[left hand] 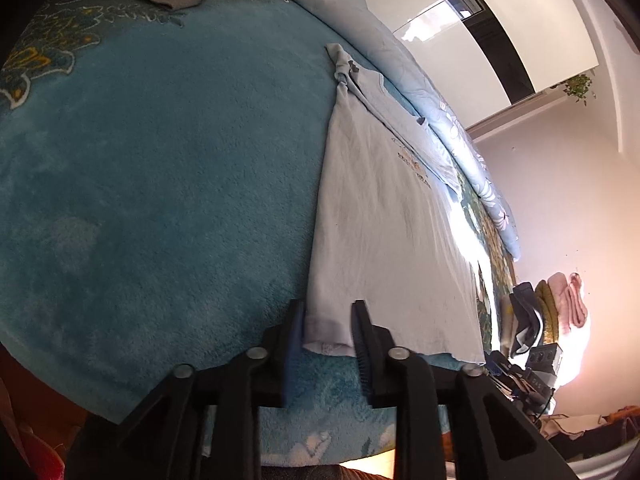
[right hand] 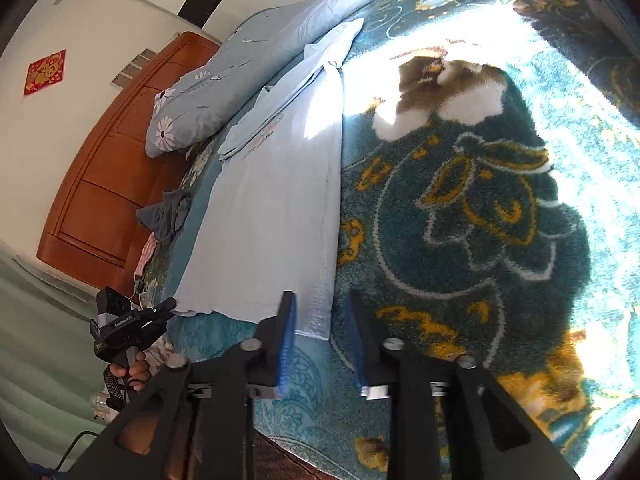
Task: Fold clothes
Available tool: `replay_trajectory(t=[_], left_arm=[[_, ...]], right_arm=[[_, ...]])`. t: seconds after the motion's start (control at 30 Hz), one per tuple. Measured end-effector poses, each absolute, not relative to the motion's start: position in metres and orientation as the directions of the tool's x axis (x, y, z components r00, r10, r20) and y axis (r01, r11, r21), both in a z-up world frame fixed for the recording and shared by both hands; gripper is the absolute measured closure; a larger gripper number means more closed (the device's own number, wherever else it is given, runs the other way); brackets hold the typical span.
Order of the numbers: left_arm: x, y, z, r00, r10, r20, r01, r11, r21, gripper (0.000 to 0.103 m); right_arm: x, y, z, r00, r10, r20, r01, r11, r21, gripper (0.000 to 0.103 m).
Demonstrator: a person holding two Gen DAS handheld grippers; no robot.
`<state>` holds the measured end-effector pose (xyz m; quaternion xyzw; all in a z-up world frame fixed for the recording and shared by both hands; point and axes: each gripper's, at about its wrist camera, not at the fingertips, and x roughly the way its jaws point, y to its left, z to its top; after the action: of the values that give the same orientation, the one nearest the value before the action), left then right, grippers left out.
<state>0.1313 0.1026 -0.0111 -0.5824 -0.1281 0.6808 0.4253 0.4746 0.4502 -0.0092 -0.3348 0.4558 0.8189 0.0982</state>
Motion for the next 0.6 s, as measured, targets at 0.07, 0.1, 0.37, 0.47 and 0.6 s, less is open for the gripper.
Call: replay_trajectory(t=[0.07,0.1,0.37,0.47,0.6], left_arm=[[0.128,0.108,-0.014,0.068,0.725,-0.686,-0.425,-0.601,-0.677,0.059],[0.127,0.111,-0.015,0.074,0.72,-0.69,-0.426,-0.603,-0.675,0.057],[0.132,0.116,-0.013,0.088,0.738,-0.67,-0.424,-0.581,-0.695,0.056],[0.133,0.113,-0.017,0.094,0.733,-0.674,-0.416,-0.586,-0.696,0.089],[0.132,0.108,-0.019,0.104,0.752,-0.651,-0.397,-0.569,-0.72,0.099]], right_arm=[[0.472,0.452,-0.014,-0.761,-0.154,-0.63,-0.468,-0.543,0.697,0.059],[0.47,0.452,-0.017,-0.762,-0.154,-0.63,-0.47,-0.537,0.7,0.059],[0.452,0.445,-0.02,-0.774,-0.196,-0.603,-0.43,-0.535,0.727,0.059],[0.456,0.449,-0.024,-0.796,-0.224,-0.563,-0.406,-0.494,0.769,0.09],[0.462,0.455,-0.03,-0.824,-0.258,-0.505,-0.369,-0.432,0.823,0.096]])
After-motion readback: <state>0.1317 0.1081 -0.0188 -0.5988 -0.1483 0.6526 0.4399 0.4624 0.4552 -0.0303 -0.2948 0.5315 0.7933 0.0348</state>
